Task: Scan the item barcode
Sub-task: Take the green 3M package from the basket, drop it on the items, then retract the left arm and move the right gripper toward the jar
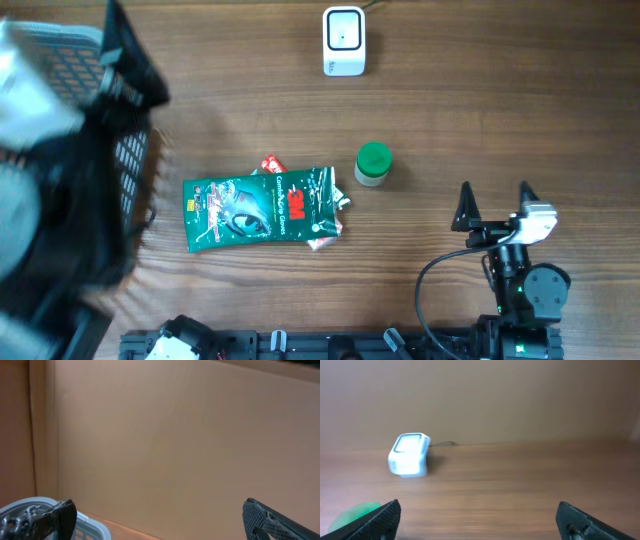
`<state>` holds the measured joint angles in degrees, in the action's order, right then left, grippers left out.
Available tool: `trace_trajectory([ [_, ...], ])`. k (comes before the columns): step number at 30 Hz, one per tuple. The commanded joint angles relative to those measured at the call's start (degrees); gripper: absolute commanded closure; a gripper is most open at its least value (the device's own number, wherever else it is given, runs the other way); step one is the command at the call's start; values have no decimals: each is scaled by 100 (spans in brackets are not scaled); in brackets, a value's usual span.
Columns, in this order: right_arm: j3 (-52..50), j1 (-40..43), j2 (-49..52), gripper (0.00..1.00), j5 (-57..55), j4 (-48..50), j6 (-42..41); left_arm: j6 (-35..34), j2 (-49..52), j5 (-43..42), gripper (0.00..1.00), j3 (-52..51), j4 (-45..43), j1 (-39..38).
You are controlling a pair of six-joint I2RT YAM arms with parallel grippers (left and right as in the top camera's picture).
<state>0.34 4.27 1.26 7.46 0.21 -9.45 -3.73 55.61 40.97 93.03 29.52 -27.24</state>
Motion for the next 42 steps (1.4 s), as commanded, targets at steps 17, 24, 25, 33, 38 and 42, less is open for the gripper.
trace_trajectory([
  [17, 3220, -15, 1681, 1, 1897, -4004, -2520, -918, -5248, -3154, 0, -2459, 232, 1832],
  [24, 5606, -321, 4179, 1, 535, -5536, -1624, -892, -5534, -3075, 0, -2636, 590, 1611],
  [25, 6076, -546, 4570, 1, 9, -5731, -1759, -894, -5534, -2699, 0, -2684, 581, 1622],
  [33, 8542, -2691, 7858, 0, -1633, -6697, -2780, -896, -5515, -643, 0, -4192, -1709, 1751],
  [38, 8456, -2699, 9420, 0, -1250, -5626, -1746, -1172, -5512, -553, 0, -4743, -511, 1751],
  [42, 8456, -2758, 10404, 0, -562, -5394, -1145, -2459, -5512, -553, 0, -4752, 890, 1751],
])
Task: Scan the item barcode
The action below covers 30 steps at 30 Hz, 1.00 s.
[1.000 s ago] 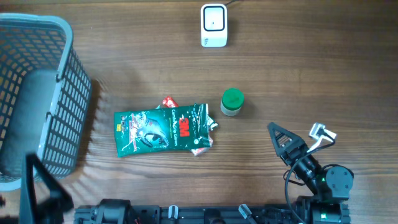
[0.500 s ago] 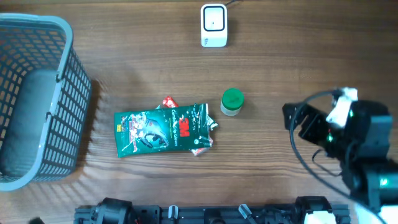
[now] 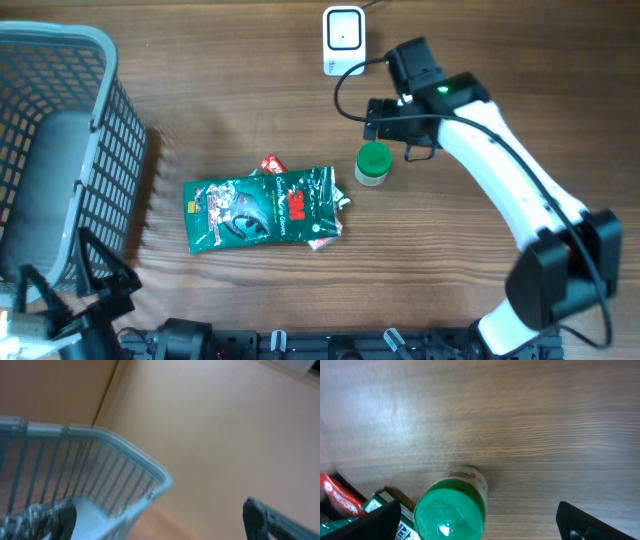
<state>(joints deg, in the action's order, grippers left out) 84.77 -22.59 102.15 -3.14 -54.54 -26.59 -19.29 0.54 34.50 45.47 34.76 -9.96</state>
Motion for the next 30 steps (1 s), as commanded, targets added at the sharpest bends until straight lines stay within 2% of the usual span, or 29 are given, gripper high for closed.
trace_trajectory([
  [1, 13, -81, 501, 0, 470, 94, 579, -999, -7, 94, 0, 4, 527, 22],
  [3, 13, -81, 732, 0, 708, 70, 570, -997, -4, 94, 0, 4, 717, 22],
  [5, 13, -87, 933, 0, 1410, 92, 872, -994, -4, 94, 0, 4, 964, 22],
  [9, 11, -109, 1403, 0, 1458, -39, 800, -997, -7, 94, 0, 4, 1139, 22],
  [10, 11, -107, 1593, 0, 1392, -55, 529, -994, -7, 94, 0, 4, 1139, 22],
  [12, 11, -109, 1773, 11, 1305, -46, 120, -994, -4, 94, 0, 4, 1139, 22],
  [13, 11, -109, 1803, 19, 1296, -31, -72, -994, -4, 94, 0, 4, 1139, 22],
  [14, 13, -107, 1803, 23, 1259, -20, -238, -994, -4, 94, 0, 4, 1137, 22],
  [16, 13, -107, 1801, 24, 1259, -118, -352, -994, -4, 94, 0, 4, 1139, 22],
  [18, 39, -101, 1801, 23, 1220, -271, 400, -994, -4, 94, 0, 4, 1139, 22],
  [19, 42, -103, 1801, 21, 1261, -400, 1626, -992, -4, 96, 0, 4, 1141, 22],
  [22, 151, -103, 1797, 16, 857, -1038, 3414, -992, -4, 96, 0, 4, 1141, 22],
  [23, 243, -103, 1797, 14, 544, -1123, 3399, -992, -4, 94, 0, 4, 1141, 22],
  [25, 645, -103, 1797, 0, 131, -1609, 3311, -992, -7, 94, 0, 4, 1141, 22],
  [30, 2470, -122, 1797, 0, 146, -3493, 2063, -992, -4, 94, 0, 4, 1141, 22],
])
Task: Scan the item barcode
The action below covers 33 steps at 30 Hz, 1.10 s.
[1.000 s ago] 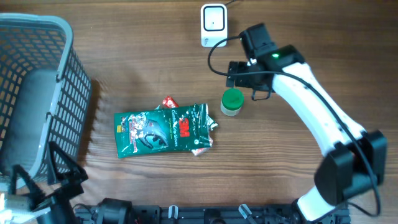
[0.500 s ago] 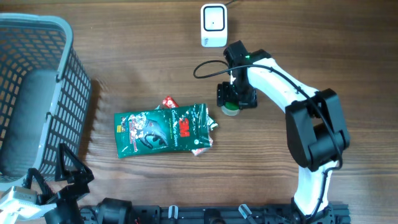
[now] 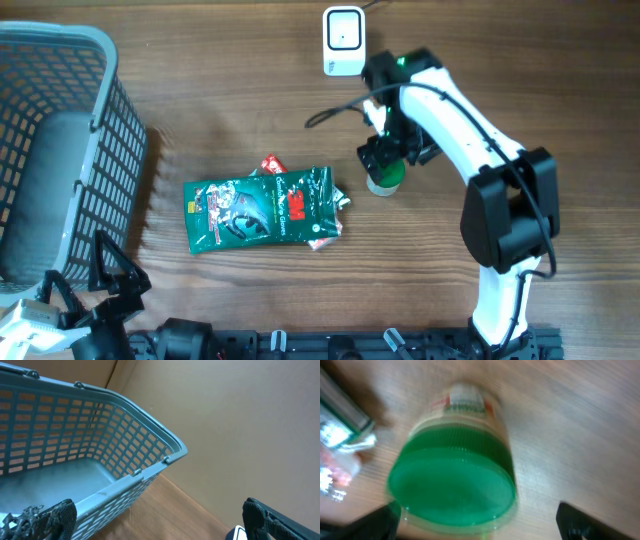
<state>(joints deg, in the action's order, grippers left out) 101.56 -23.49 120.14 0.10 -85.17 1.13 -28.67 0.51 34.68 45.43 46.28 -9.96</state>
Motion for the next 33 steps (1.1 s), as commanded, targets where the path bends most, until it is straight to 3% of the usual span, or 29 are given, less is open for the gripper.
trace_trajectory([
  [1, 1143, -33, -2, 0, -177, -695, -1307, -55, -2, 79, 0, 9, -13, 22],
  [2, 1338, -33, -39, 0, -142, -702, -2133, -55, -4, 79, 0, 9, -11, 22],
  [3, 1397, -11, -85, 0, -138, -702, -3482, -55, -2, 76, 0, 9, -11, 22],
  [4, 1392, 22, -101, 0, -90, -702, -4935, -55, -4, 79, 0, 9, -11, 22],
  [5, 1325, 20, -98, 0, -44, -702, -7119, -55, -2, 76, 0, 9, -11, 22],
  [6, 1224, 2, -98, 0, 136, -699, -8786, -55, -2, 76, 0, 9, -11, 22],
  [7, 1095, -22, -98, 0, 393, -682, -9735, -55, -2, 76, 0, 9, -11, 22],
  [11, 568, -50, -98, 0, 470, -588, -10747, -55, -2, 79, 0, 9, -11, 22],
  [14, -68, -50, -98, 0, 284, -9, -10760, -55, -4, 76, 0, 9, -11, 22],
  [20, -1261, -52, -98, 1, -138, 1722, -9844, -55, -2, 76, 0, 9, -11, 22],
  [23, -1263, -52, -101, 16, -94, 1797, -8898, -55, -2, 76, 0, 9, -13, 22],
  [24, -1263, -33, -98, 28, -48, 1849, -7801, -55, -2, 76, 0, 9, -11, 22],
  [28, -1213, -24, -101, 29, -101, 1843, -4885, -55, -2, 79, 0, 9, -11, 22],
  [29, -1143, -24, -101, 28, -98, 1840, -4054, -55, -4, 76, 0, 9, -11, 22],
  [31, -896, -24, -101, 20, -22, 1849, -2059, -55, -2, 79, 0, 9, -11, 22],
  [32, -835, -24, -101, 11, -7, 1871, -1097, -55, -2, 76, 0, 9, -11, 22],
  [33, -824, -28, -101, 10, -9, 1860, -284, -55, -2, 79, 0, 9, -11, 22],
])
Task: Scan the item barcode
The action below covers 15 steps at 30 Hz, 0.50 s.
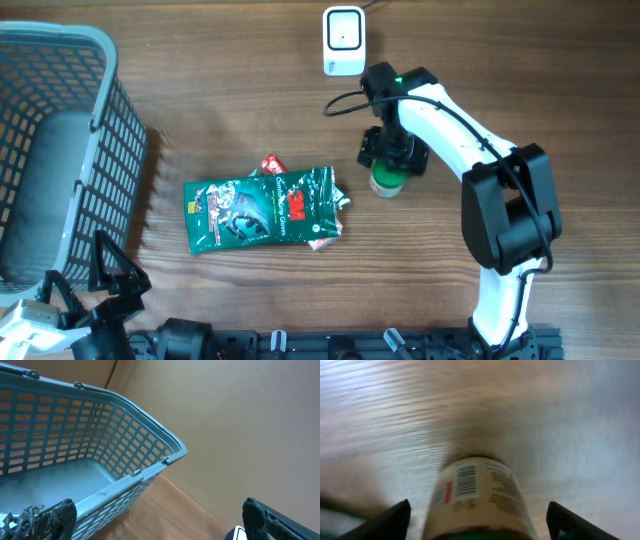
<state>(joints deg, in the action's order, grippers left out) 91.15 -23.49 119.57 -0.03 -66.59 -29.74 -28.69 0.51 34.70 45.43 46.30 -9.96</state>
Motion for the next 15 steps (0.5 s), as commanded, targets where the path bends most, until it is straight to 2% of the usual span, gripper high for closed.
trace_trajectory([
  [1, 216, -28, -44, 10, -2, -28, 3228, -52, -2, 74, 0, 9, -15, 22],
  [4, 822, -28, -55, 6, -63, -568, 3309, -52, -2, 74, 0, 9, -13, 22],
  [5, 1606, -28, -68, 2, -61, -1246, 2918, -52, -2, 74, 0, 9, -13, 22],
  [7, 2614, -31, -109, 0, -59, -2015, 2256, -52, -2, 74, 0, 9, -13, 22],
  [8, 3370, -28, -136, 1, -59, -2588, 1338, -52, -2, 74, 0, 9, -15, 22],
  [9, 3554, -28, -339, 0, 291, -2559, 859, -52, -2, 76, 0, 9, -13, 22],
  [11, 3554, -28, -756, 0, 164, -2559, -76, -52, -2, 74, 0, 9, -13, 22],
  [13, 3530, -17, -1259, 0, -448, -2559, -1775, -52, -2, 74, 0, 9, -15, 22],
  [15, 3368, -17, -1521, 0, -839, -2559, -3036, -52, -4, 76, 0, 9, -13, 22],
])
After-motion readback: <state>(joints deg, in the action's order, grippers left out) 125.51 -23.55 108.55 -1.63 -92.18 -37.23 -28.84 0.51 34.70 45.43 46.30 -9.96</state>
